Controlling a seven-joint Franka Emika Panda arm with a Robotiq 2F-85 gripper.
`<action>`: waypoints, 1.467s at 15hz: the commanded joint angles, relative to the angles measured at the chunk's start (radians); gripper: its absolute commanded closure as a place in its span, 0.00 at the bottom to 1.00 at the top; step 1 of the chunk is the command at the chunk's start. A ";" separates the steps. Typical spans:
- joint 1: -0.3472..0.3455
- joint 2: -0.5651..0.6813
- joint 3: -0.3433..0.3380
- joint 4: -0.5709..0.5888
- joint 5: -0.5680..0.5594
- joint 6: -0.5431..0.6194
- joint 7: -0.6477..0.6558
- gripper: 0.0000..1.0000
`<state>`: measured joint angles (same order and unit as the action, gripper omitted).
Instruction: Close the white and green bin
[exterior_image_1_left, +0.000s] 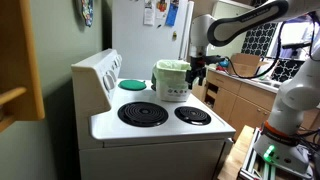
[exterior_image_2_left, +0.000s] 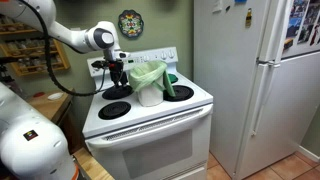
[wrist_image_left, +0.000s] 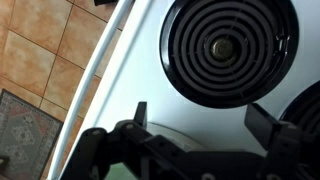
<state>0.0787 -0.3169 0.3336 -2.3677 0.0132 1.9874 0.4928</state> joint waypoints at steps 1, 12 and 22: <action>0.024 0.003 -0.023 0.001 -0.008 -0.002 0.006 0.00; -0.004 -0.219 -0.108 -0.088 -0.072 -0.233 -0.058 0.00; -0.064 -0.205 -0.103 -0.142 -0.351 -0.022 -0.007 0.00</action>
<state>0.0144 -0.5221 0.2309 -2.5113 -0.3380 1.9680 0.4865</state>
